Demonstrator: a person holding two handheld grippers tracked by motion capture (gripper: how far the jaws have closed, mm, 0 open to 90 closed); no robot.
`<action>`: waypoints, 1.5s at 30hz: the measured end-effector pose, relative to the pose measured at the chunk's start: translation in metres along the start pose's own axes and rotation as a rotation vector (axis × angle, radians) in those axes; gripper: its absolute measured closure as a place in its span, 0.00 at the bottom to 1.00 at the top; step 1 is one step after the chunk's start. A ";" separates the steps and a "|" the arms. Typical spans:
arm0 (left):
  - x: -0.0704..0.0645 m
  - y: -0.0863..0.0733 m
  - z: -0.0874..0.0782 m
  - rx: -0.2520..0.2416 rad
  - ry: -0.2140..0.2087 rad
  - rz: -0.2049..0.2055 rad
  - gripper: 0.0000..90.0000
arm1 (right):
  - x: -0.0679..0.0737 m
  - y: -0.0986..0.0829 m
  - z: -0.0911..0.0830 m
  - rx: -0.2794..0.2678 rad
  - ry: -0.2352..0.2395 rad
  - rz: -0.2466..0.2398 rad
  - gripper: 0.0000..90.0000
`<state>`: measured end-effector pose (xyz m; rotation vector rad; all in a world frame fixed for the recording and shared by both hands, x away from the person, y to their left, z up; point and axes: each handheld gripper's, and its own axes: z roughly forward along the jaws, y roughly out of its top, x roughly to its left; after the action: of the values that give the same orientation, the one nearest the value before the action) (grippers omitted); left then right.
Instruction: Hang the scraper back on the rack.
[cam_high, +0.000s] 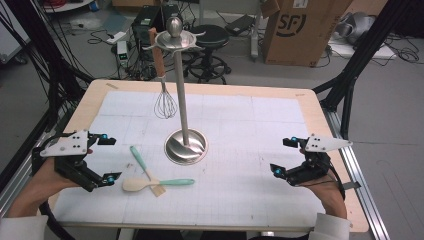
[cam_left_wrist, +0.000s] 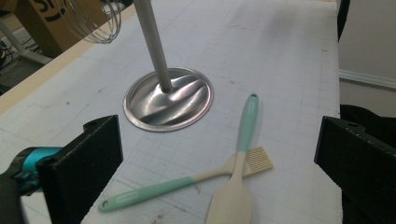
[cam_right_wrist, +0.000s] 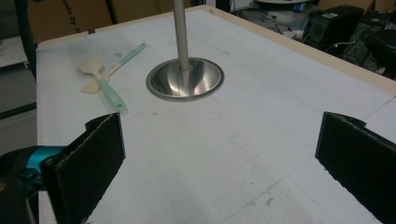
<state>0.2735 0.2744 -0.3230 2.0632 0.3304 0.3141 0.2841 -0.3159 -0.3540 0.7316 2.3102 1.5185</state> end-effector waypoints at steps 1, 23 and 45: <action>0.000 0.005 0.000 0.008 0.000 0.006 0.02 | 0.000 0.000 0.000 0.002 -0.003 0.001 0.00; -0.005 0.073 0.035 0.179 -0.142 0.159 0.02 | 0.002 0.001 0.000 -0.004 0.012 -0.008 0.00; -0.009 0.053 0.104 0.342 -0.237 0.166 0.02 | 0.003 0.002 0.001 -0.005 0.027 -0.011 0.00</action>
<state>0.3070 0.1623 -0.3274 2.4423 0.0700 0.1138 0.2823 -0.3126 -0.3526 0.7003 2.3251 1.5384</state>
